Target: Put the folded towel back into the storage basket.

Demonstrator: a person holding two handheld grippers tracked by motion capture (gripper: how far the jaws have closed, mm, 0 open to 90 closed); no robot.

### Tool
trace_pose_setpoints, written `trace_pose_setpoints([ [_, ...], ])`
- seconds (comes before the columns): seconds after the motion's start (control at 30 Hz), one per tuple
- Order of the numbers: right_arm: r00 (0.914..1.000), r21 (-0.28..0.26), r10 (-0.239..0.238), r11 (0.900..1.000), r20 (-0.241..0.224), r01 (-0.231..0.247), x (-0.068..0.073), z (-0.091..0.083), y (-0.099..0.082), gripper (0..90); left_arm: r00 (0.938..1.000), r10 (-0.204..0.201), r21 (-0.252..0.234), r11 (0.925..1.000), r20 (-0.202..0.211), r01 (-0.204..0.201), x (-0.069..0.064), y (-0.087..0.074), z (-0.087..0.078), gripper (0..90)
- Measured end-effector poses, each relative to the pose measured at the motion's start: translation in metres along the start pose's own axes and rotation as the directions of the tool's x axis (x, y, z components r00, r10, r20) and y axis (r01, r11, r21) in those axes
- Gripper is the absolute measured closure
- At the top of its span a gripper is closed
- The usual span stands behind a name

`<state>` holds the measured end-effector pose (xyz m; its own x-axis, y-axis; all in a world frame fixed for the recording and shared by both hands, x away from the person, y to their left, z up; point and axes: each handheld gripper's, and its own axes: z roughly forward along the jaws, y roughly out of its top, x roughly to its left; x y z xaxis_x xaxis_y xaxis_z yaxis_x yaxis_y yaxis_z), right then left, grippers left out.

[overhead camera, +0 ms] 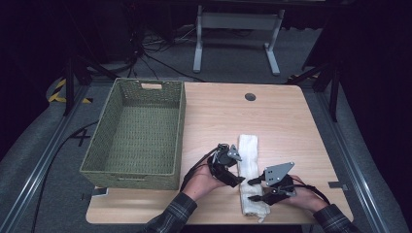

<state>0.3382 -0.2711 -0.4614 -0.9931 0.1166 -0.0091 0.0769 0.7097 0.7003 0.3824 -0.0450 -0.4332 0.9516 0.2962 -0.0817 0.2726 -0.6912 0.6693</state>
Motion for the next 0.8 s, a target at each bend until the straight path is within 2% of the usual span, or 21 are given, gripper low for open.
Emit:
trace_pose_setpoints([
  [0.03,1.0000,-0.002,0.001,1.0000,-0.005,-0.001,0.000,-0.001,0.000,62.2,1.0000,-0.004,-0.002,1.0000,-0.001,0.004,0.000,0.000,0.000,28.2],
  [0.1,0.9995,-0.011,-0.002,0.9999,-0.031,0.001,-0.001,-0.001,-0.001,73.3,1.0000,-0.002,-0.005,1.0000,-0.004,0.002,0.002,0.002,-0.001,28.2],
  [0.2,0.9981,-0.014,0.001,0.9999,-0.062,-0.002,-0.002,-0.001,-0.001,79.4,0.9999,-0.002,-0.012,0.9999,-0.014,0.001,0.005,0.006,0.000,28.2],
  [0.3,0.9941,-0.012,-0.008,0.9999,-0.108,0.007,-0.001,-0.001,-0.001,80.2,0.9998,0.004,-0.022,0.9997,-0.019,-0.004,0.008,0.012,0.000,28.2],
  [0.47,0.9874,-0.012,-0.034,0.9994,-0.154,0.033,0.005,0.002,0.001,80.5,0.9993,0.007,-0.028,0.9996,-0.037,-0.008,0.017,0.020,0.002,28.2],
  [0.67,0.9869,-0.004,-0.042,0.9991,-0.156,0.041,0.008,0.002,0.003,80.4,0.9983,0.027,-0.033,0.9991,-0.052,-0.028,0.033,0.029,0.012,28.3],
  [0.8,0.9876,-0.002,-0.039,0.9992,-0.152,0.039,0.009,0.002,0.003,80.4,0.9980,0.045,-0.025,0.9986,-0.043,-0.046,0.045,0.037,0.020,28.3],
])
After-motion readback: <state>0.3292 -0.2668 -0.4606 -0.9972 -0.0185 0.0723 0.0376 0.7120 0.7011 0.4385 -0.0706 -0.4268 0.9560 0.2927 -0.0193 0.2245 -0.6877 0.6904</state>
